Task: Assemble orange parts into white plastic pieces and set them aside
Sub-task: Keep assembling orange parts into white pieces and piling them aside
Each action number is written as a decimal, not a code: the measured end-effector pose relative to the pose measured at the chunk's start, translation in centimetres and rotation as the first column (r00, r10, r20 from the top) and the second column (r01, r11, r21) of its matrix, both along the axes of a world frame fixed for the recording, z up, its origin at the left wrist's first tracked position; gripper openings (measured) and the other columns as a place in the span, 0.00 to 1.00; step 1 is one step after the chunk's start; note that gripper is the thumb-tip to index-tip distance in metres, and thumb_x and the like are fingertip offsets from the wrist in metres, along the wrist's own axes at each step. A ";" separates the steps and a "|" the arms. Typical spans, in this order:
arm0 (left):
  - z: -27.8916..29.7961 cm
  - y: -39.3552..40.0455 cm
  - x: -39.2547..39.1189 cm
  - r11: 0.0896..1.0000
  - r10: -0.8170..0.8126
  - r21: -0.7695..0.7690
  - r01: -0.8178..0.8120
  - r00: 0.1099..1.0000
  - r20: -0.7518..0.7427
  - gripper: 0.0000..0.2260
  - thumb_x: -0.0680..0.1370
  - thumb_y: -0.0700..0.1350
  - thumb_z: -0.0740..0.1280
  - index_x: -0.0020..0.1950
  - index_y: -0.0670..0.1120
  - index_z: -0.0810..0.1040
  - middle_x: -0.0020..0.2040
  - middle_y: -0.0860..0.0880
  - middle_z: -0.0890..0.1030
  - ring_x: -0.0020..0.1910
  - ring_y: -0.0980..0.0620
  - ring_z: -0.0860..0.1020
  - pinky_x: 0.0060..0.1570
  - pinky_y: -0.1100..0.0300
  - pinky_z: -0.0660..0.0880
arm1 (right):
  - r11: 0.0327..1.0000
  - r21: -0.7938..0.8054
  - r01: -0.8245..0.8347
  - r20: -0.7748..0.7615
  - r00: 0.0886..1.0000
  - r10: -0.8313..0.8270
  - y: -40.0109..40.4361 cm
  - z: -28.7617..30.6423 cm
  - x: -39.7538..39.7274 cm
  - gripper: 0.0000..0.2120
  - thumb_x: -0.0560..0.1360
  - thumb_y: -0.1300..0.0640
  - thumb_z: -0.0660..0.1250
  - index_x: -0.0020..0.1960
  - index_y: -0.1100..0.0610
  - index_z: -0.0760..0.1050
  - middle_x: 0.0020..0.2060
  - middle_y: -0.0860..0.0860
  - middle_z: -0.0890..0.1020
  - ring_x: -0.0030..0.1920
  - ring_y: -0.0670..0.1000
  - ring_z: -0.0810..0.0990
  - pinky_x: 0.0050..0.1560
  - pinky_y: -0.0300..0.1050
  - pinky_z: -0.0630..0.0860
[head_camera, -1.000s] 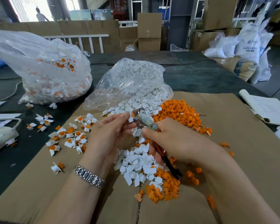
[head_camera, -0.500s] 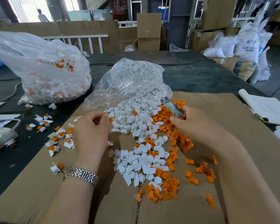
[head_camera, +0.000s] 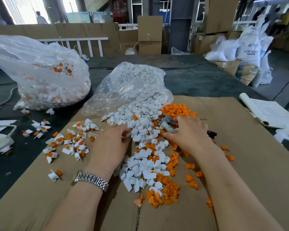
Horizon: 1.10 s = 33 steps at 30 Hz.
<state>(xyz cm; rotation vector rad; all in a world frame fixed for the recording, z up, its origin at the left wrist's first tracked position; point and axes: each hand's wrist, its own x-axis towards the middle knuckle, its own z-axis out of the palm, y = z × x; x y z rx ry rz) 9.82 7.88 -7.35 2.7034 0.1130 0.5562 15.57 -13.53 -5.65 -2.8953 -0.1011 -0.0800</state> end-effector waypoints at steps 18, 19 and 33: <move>1.2 -0.2 -0.4 0.800 0.080 -0.597 -0.060 0.997 0.007 0.07 0.78 0.47 0.74 0.44 0.48 0.78 0.38 0.52 0.84 0.32 0.54 0.82 0.30 0.61 0.75 | 0.950 -0.181 -0.254 0.068 0.961 0.270 0.2 1.5 -1.9 0.12 0.79 0.56 0.69 0.61 0.46 0.81 0.53 0.50 0.74 0.62 0.54 0.69 0.57 0.50 0.73; 1.3 -0.2 -0.5 0.765 0.063 -0.642 -0.050 0.998 -0.002 0.06 0.78 0.47 0.74 0.45 0.48 0.79 0.38 0.52 0.85 0.31 0.57 0.82 0.29 0.65 0.74 | 0.946 -0.212 -0.244 0.077 0.961 0.265 0.4 1.3 -1.9 0.12 0.79 0.58 0.68 0.62 0.48 0.80 0.55 0.51 0.74 0.62 0.54 0.69 0.56 0.49 0.73; 2.0 0.1 -0.7 0.113 -0.206 -0.993 0.012 0.978 -0.012 0.12 0.73 0.36 0.76 0.56 0.39 0.84 0.51 0.40 0.87 0.50 0.41 0.87 0.46 0.59 0.84 | 0.970 -0.036 -0.239 0.231 0.943 0.240 1.3 1.1 -1.6 0.07 0.81 0.54 0.65 0.56 0.51 0.81 0.52 0.48 0.75 0.52 0.48 0.75 0.43 0.41 0.71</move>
